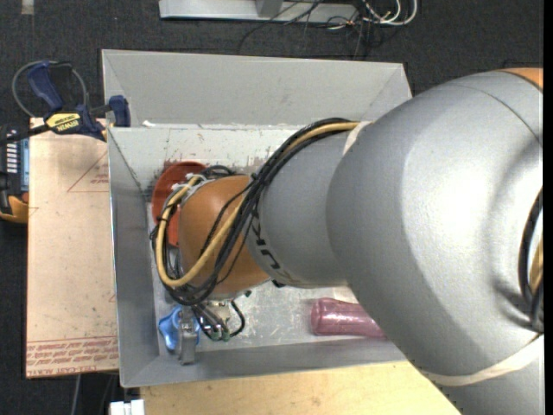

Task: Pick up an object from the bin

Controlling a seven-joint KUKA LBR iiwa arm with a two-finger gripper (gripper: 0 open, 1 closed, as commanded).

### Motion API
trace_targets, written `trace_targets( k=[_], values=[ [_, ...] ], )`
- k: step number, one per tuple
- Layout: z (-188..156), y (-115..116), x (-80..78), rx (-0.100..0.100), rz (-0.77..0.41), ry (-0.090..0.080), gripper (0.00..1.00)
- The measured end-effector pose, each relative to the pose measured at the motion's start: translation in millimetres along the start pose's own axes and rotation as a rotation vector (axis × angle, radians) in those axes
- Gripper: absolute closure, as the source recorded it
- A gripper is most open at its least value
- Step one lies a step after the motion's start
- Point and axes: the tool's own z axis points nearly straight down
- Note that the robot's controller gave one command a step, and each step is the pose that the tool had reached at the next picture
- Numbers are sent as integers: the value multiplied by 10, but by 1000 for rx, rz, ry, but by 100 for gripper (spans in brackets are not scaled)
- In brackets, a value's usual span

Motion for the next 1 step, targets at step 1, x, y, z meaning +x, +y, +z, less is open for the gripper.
trace_targets(
  k=[1],
  values=[
    [-468,-1625,-1103,4,-170,0,0]
  ],
)
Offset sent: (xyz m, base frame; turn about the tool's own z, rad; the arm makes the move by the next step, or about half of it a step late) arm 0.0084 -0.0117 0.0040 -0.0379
